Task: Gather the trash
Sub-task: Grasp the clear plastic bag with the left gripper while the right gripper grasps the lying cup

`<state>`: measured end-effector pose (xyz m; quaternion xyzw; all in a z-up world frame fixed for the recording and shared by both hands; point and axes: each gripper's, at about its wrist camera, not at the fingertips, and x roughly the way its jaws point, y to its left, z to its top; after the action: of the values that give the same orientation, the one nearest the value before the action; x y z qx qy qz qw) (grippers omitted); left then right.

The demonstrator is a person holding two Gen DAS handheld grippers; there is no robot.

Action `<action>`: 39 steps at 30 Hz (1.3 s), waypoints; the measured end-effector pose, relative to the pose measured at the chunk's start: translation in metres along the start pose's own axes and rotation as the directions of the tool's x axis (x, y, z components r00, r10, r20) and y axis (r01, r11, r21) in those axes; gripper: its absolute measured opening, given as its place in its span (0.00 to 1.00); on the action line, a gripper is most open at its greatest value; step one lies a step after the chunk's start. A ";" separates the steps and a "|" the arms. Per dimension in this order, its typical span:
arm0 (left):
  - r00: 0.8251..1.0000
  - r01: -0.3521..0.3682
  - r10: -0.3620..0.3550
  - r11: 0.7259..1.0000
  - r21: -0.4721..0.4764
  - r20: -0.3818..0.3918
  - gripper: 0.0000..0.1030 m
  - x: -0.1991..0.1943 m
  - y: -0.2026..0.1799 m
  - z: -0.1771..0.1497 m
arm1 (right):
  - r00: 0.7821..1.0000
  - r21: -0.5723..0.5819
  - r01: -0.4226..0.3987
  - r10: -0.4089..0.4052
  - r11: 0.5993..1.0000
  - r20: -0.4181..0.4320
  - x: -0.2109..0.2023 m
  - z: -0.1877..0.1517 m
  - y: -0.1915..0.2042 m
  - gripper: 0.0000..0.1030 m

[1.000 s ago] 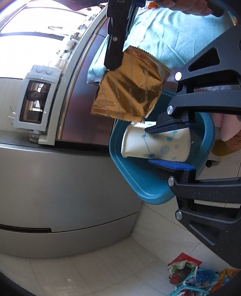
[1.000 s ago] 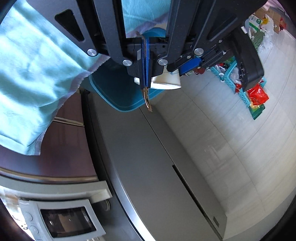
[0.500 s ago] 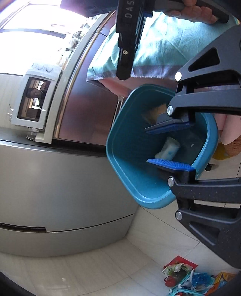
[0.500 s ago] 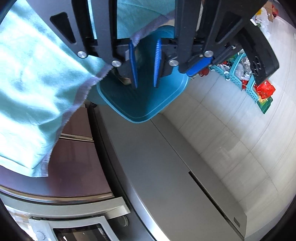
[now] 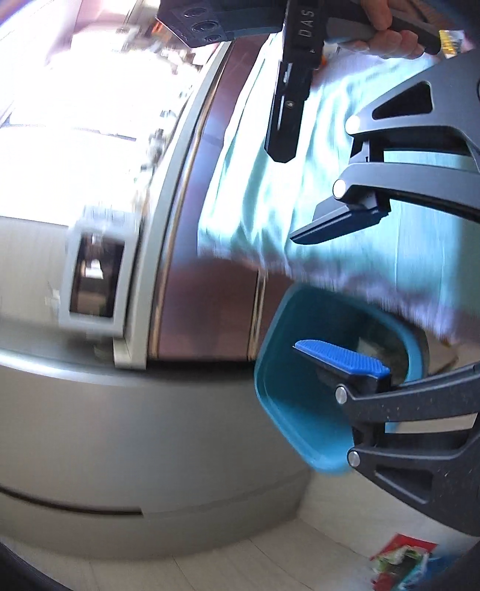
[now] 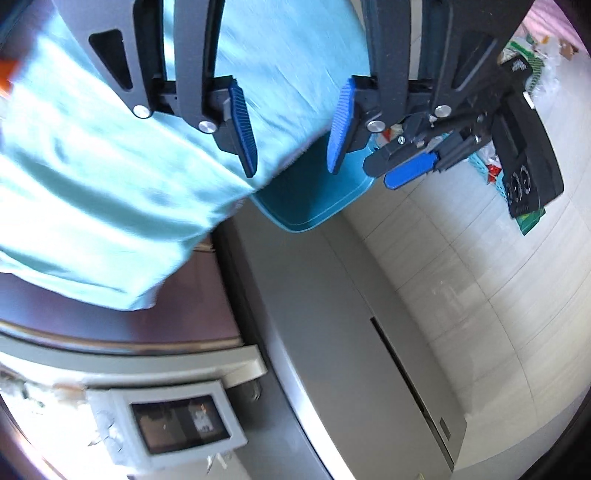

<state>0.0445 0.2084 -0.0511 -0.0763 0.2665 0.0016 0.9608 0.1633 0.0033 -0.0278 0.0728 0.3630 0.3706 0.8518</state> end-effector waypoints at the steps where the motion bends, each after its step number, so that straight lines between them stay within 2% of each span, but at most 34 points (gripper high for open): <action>1: 1.000 0.025 -0.025 1.000 0.019 0.003 0.53 -0.001 -0.011 0.001 | 1.000 0.007 0.009 -0.009 1.000 0.010 -0.009 -0.003 -0.005 0.38; 5: 0.993 0.119 -0.119 0.989 0.089 -0.003 0.53 0.000 -0.053 0.004 | 0.996 0.050 0.061 -0.064 0.997 0.059 -0.054 -0.021 -0.028 0.39; 10: 0.974 0.226 -0.223 0.961 0.159 -0.033 0.53 0.005 -0.108 0.001 | 0.982 0.101 0.144 -0.155 0.984 0.109 -0.105 -0.045 -0.052 0.40; 12: 0.965 0.261 -0.256 0.948 0.182 -0.047 0.54 0.007 -0.131 -0.002 | 0.972 0.126 0.185 -0.200 0.975 0.126 -0.124 -0.056 -0.061 0.43; 16: 0.942 0.335 -0.325 0.916 0.220 -0.082 0.55 0.011 -0.170 -0.010 | 0.948 0.200 0.245 -0.278 0.949 0.156 -0.165 -0.081 -0.084 0.43; 24: 0.904 0.428 -0.404 0.851 0.305 -0.141 0.63 0.024 -0.231 -0.016 | 0.887 0.346 0.333 -0.416 0.877 0.202 -0.226 -0.126 -0.113 0.43; 27: 0.889 0.457 -0.428 0.818 0.351 -0.159 0.66 0.026 -0.256 -0.018 | 0.874 0.386 0.344 -0.443 0.856 0.203 -0.238 -0.138 -0.123 0.43; 31: 0.877 0.478 -0.447 0.777 0.409 -0.175 0.69 0.030 -0.286 -0.022 | 0.883 0.437 0.315 -0.429 0.842 0.190 -0.240 -0.151 -0.136 0.44; 35: 0.876 0.479 -0.443 0.749 0.459 -0.191 0.69 0.036 -0.311 -0.025 | 0.898 0.445 0.287 -0.400 0.848 0.183 -0.233 -0.159 -0.141 0.44; 39: 0.891 0.451 -0.401 0.741 0.497 -0.211 0.65 0.048 -0.332 -0.028 | 0.911 0.443 0.254 -0.366 0.860 0.189 -0.223 -0.157 -0.143 0.42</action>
<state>0.0862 -0.1252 -0.0508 0.1347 0.2749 -0.2957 0.9049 0.0372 -0.2742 -0.0724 0.2385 0.3213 0.1301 0.9072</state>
